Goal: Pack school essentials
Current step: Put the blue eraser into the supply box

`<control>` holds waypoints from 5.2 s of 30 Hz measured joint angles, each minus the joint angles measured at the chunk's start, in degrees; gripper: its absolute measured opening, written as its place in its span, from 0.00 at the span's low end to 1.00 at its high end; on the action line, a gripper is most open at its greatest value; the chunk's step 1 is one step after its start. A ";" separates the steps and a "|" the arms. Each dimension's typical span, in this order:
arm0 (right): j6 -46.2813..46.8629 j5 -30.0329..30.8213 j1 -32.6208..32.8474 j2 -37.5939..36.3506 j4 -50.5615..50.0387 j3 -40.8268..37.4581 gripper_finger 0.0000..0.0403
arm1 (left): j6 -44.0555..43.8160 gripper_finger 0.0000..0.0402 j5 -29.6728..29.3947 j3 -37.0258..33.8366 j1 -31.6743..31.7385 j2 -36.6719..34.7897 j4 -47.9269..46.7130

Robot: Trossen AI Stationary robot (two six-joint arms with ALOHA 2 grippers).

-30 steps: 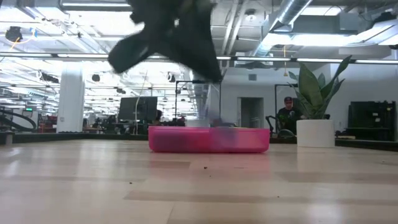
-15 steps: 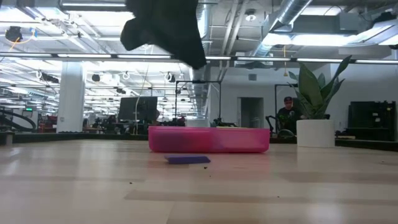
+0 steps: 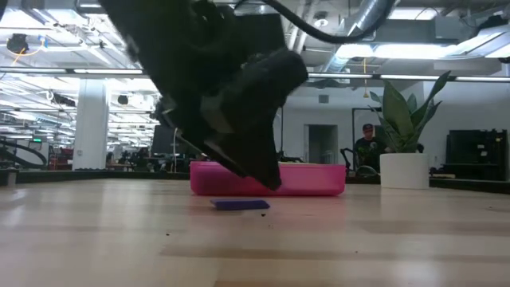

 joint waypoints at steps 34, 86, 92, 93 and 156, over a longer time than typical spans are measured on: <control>0.20 -0.12 0.81 0.00 0.71 0.00 0.45 | 1.72 0.63 31.78 -5.96 -11.68 -25.49 16.68; 0.66 -0.52 -0.39 0.02 1.22 0.00 0.45 | -0.53 0.09 -10.78 -25.48 -3.27 1.30 40.50; 0.66 -0.52 -0.35 0.02 1.43 0.00 0.45 | -2.26 0.10 -9.95 -24.49 -3.25 0.22 40.35; 0.66 -0.52 -0.33 0.02 1.43 0.00 0.45 | -1.79 0.10 -8.83 -24.14 -3.19 -0.67 39.85; 0.21 -0.09 0.48 0.00 -2.18 0.00 0.45 | 43.03 0.13 23.33 -33.82 32.31 -19.79 39.98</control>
